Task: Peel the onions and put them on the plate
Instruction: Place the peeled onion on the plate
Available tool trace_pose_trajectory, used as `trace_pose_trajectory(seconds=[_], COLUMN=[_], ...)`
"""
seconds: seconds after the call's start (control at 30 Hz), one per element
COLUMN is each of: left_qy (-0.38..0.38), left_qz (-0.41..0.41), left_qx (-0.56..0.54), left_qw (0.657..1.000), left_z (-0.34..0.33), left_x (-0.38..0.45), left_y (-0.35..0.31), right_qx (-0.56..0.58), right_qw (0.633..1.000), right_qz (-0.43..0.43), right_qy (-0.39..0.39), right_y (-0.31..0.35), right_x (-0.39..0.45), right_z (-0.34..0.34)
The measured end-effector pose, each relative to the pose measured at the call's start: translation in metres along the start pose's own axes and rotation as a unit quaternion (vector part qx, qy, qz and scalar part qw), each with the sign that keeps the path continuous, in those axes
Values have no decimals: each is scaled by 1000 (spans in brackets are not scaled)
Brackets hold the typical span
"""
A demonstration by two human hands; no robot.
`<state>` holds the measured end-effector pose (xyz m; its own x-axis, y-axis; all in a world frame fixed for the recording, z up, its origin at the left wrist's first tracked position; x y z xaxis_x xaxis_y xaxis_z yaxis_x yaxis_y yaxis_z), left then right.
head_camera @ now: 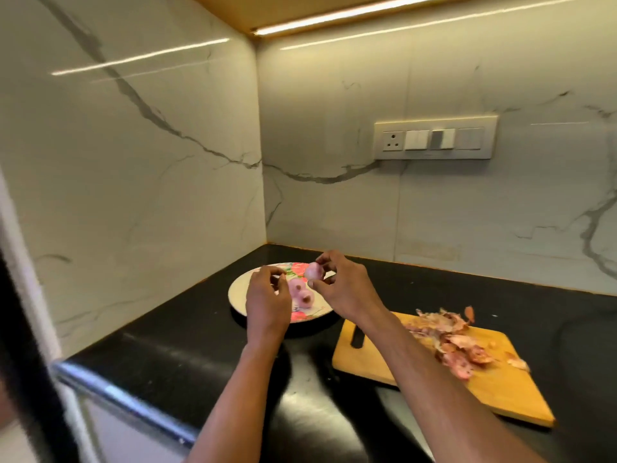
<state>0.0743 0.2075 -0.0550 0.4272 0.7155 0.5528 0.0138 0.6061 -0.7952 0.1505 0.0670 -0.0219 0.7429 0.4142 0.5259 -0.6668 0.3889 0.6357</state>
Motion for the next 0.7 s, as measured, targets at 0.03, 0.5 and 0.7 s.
trace_pose_trajectory(seconds=[0.03, 0.5, 0.7], left_qy=[1, -81, -74], left_qz=[8, 169, 165], left_qx=[-4, -25, -29], left_qw=[1000, 982, 983], left_z=[-1, 10, 6], left_x=[2, 12, 12], left_y=[2, 28, 27], right_qx=[-12, -249, -257], right_qw=[1000, 957, 956], right_qz=[3, 117, 110], right_qy=[9, 94, 92], right_y=[3, 3, 0], right_x=[3, 18, 18], right_z=[-9, -79, -77])
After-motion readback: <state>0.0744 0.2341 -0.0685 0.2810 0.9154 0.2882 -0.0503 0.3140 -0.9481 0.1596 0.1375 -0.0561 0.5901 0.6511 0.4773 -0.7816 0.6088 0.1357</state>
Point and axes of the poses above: each hand's wrist, its own x-axis towards the middle knuckle, its own z-axis out of the back of the hand, y = z × x, the point moved 5 cm from there along x, towards the middle knuckle, and after that the axes turned 6 degrees about -y, right-handed, at the moved point
